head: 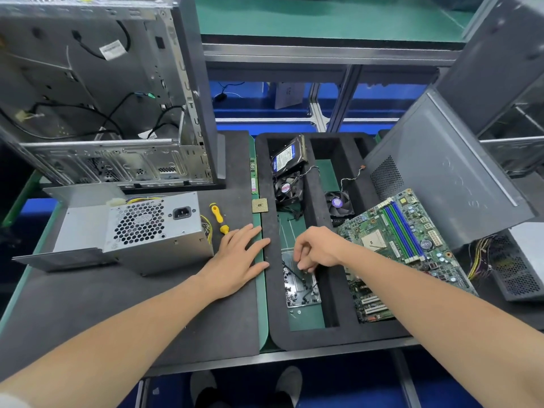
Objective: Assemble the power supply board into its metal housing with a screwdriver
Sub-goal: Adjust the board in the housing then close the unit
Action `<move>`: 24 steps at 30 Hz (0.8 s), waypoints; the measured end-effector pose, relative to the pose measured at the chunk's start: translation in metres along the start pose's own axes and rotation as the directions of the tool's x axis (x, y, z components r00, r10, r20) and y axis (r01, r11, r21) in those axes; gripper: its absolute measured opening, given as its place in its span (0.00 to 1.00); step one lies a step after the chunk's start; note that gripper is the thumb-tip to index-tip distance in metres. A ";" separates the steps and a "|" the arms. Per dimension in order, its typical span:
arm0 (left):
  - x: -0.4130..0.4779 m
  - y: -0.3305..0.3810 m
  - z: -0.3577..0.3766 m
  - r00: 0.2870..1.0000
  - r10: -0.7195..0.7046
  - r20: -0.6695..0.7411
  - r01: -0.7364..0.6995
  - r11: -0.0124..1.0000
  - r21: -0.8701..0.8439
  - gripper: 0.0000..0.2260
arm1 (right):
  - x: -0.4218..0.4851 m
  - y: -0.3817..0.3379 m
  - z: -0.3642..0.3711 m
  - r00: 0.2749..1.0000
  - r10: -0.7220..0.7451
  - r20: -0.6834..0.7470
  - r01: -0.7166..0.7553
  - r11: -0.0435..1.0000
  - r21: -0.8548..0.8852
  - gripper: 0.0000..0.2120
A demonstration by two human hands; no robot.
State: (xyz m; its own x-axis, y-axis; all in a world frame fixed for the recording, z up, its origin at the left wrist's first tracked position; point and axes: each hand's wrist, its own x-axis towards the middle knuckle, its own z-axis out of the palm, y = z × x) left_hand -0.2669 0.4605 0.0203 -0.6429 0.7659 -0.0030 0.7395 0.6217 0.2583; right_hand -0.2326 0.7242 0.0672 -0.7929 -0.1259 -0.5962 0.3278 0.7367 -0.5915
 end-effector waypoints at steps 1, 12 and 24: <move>0.000 0.000 0.000 1.000 0.001 0.001 -0.001 1.000 0.001 0.27 | -0.001 0.002 -0.003 1.000 -0.022 -0.009 0.023 0.999 0.030 0.07; 0.000 -0.002 0.001 1.000 0.002 0.010 -0.002 1.000 -0.014 0.28 | -0.024 0.017 -0.029 0.957 -0.260 -0.128 0.290 0.870 0.399 0.07; 0.000 -0.003 0.003 1.000 0.001 0.007 -0.001 1.000 -0.006 0.29 | -0.029 0.019 -0.029 0.931 -0.279 -0.237 0.356 0.541 0.762 0.15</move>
State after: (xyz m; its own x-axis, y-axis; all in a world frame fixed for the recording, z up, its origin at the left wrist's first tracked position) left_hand -0.2686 0.4591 0.0167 -0.6407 0.7678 -0.0090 0.7390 0.6197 0.2642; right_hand -0.2184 0.7613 0.0894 -0.9510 -0.1649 -0.2614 0.2865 -0.1531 -0.9458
